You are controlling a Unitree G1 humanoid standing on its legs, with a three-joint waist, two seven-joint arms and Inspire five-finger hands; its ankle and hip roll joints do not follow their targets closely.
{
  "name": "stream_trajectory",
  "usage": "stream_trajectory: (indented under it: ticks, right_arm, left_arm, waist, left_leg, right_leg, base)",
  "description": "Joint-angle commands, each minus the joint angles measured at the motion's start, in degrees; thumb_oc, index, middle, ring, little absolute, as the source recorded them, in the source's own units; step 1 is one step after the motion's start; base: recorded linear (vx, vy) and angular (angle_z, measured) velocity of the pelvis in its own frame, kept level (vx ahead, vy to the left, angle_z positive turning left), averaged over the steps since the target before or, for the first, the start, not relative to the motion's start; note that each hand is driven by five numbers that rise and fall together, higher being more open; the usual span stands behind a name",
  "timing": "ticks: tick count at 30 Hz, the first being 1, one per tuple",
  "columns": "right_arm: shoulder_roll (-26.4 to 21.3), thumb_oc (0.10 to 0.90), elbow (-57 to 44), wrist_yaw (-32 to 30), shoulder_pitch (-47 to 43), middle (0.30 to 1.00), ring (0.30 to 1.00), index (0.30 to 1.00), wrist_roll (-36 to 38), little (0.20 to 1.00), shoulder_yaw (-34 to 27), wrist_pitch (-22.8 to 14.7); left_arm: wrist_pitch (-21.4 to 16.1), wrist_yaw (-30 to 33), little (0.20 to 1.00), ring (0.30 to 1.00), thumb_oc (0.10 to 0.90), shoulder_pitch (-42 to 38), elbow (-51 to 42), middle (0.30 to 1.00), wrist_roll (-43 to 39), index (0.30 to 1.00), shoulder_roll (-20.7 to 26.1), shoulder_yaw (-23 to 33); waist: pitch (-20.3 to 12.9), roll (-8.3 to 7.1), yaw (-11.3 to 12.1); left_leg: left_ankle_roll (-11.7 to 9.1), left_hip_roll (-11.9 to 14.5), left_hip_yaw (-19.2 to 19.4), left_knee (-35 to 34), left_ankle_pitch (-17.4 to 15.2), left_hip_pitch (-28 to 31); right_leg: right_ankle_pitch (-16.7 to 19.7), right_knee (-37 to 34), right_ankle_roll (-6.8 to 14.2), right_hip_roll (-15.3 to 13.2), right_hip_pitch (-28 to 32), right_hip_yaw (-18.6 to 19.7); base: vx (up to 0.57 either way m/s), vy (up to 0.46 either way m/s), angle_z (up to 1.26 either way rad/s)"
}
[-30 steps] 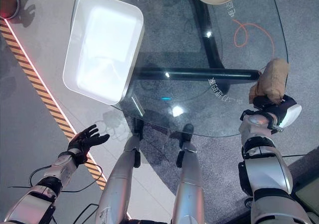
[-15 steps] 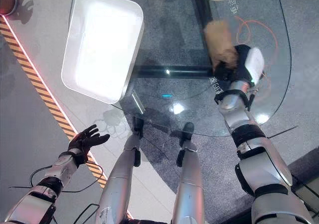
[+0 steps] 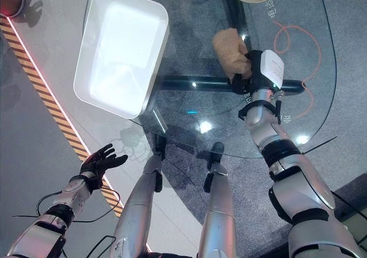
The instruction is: Wipe the table with a cloth and put it in the basket.
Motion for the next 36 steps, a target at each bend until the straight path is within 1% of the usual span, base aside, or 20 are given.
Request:
stream_trajectory:
  ticks: [1,7,17,20,24,29,30,36]
  right_arm:
    - [-1.25,0.1,-7.64,3.18,-2.98,0.3,0.3,0.3,-4.57,0.2,5.22,-3.8]
    - [-0.09,0.1,-13.33,7.93,-1.19,0.3,0.3,0.3,-8.6,0.2,8.79,-4.92]
    - [0.82,0.1,-19.71,16.06,2.27,0.3,0.3,0.3,-10.58,0.2,12.18,-7.8]
    - [0.91,0.1,-20.51,17.34,2.81,0.3,0.3,0.3,-11.24,0.2,12.78,-8.42]
    - [-0.02,0.1,-22.15,20.47,4.14,0.3,0.3,0.3,-12.02,0.2,14.64,-10.74]
    - [-0.76,0.1,-23.36,22.42,4.98,0.3,0.3,0.3,-12.81,0.2,16.03,-11.69]
    - [-1.06,0.1,-23.44,23.01,5.33,0.3,0.3,0.3,-13.44,0.2,16.43,-12.61]
    - [-2.33,0.1,-23.94,26.27,5.8,0.3,0.3,0.3,-13.24,0.2,18.11,-15.18]
  left_arm:
    - [-1.59,2.03,0.9,0.9,0.8,2.49,0.29,0.9,0.3,0.9,0.6,1.11]
    - [-1.13,2.89,0.9,0.9,0.8,2.39,-0.51,0.9,0.61,0.9,0.2,1.27]
    - [-1.08,2.37,0.9,0.9,0.8,2.16,0.24,0.9,1.14,0.9,0.54,2.11]
    - [-1.14,2.36,0.9,0.9,0.8,2.09,0.36,0.9,1.23,0.9,0.48,2.27]
    - [-1.47,2.0,0.9,0.9,0.8,1.9,1.01,0.9,0.5,0.9,0.69,2.47]
    - [-1.48,1.84,0.9,0.9,0.8,1.69,1.52,0.9,-0.49,0.9,1.03,2.67]
    - [-1.46,1.49,0.9,0.9,0.8,1.55,1.78,0.9,-0.93,0.9,1.34,3.02]
    - [-1.48,1.42,0.9,0.9,0.8,1.15,2.1,0.9,-2.79,0.9,1.81,3.65]
  waist:
    - [-1.27,-0.42,0.81]
    - [-1.27,-0.61,0.66]
    - [-1.27,-1.04,0.43]
    - [-1.27,-1.1,0.39]
    - [-1.27,-1.22,0.15]
    - [-1.27,-1.39,0.02]
    - [-1.27,-1.48,-0.03]
    - [-1.27,-1.85,-0.08]
  left_leg:
    - [1.3,-2.86,0.77,6.26,-7.98,0.07]
    - [1.15,-2.94,0.93,6.02,-7.75,0.21]
    - [0.83,-2.85,1.03,5.68,-7.34,0.56]
    - [0.81,-2.83,1.06,5.69,-7.3,0.53]
    - [0.68,-2.77,1.18,5.68,-7.19,0.56]
    - [0.61,-2.79,1.11,5.77,-7.2,0.6]
    - [0.57,-2.72,1.14,5.88,-7.25,0.48]
    - [0.53,-2.59,1.08,5.95,-7.24,0.43]
  right_leg:
    - [2.67,-5.37,-0.25,0.45,1.79,-5.62]
    - [2.63,-5.43,-0.17,0.49,1.79,-5.64]
    - [2.65,-5.62,0.1,0.28,2.12,-5.9]
    - [2.68,-5.64,0.14,0.21,2.09,-5.93]
    - [2.71,-5.63,0.2,0.12,2.08,-5.93]
    - [2.67,-5.6,0.3,0.06,2.16,-5.93]
    - [2.64,-5.56,0.34,0.02,2.09,-5.96]
    - [2.68,-5.53,0.41,-0.04,2.11,-6.08]
  base:
    - [0.0,0.0,0.0]
    - [0.0,0.0,0.0]
    - [0.0,0.0,0.0]
    - [0.0,0.0,0.0]
    - [0.0,0.0,0.0]
    - [0.0,0.0,0.0]
    - [0.0,0.0,0.0]
    - [0.0,-0.003,0.01]
